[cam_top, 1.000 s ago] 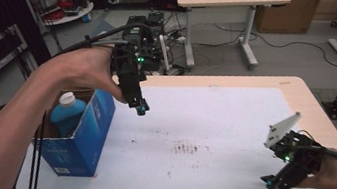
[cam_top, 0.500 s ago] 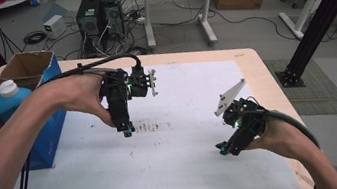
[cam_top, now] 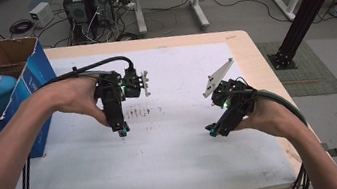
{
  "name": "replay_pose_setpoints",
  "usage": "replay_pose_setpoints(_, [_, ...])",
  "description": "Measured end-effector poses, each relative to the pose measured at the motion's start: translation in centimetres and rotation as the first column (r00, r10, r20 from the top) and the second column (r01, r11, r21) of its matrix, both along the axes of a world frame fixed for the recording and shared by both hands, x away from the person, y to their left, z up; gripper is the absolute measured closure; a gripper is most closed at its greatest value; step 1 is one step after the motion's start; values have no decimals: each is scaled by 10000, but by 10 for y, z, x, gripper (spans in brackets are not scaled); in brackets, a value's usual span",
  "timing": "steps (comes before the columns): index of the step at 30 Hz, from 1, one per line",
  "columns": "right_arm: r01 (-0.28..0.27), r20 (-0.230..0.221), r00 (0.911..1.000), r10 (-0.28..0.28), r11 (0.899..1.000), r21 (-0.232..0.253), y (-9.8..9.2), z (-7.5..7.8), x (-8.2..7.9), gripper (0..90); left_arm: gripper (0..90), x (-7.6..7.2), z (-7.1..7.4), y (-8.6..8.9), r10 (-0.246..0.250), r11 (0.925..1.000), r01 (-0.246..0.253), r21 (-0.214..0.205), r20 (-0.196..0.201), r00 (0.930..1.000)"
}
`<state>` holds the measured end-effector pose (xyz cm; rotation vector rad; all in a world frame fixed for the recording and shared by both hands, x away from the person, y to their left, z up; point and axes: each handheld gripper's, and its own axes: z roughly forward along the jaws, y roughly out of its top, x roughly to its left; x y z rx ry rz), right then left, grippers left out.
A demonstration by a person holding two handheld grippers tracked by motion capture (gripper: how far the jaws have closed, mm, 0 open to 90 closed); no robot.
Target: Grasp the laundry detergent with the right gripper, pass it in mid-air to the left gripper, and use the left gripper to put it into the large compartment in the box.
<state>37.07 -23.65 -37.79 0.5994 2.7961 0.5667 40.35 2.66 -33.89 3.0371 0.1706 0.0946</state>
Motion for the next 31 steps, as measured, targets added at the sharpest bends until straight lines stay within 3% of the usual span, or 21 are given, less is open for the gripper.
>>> replay_pose_setpoints(31, [-52,7,10000,52,10000,-49,0,-2,-2,120,123,-5,1,2,31,10000,-31,-8,8,10000])
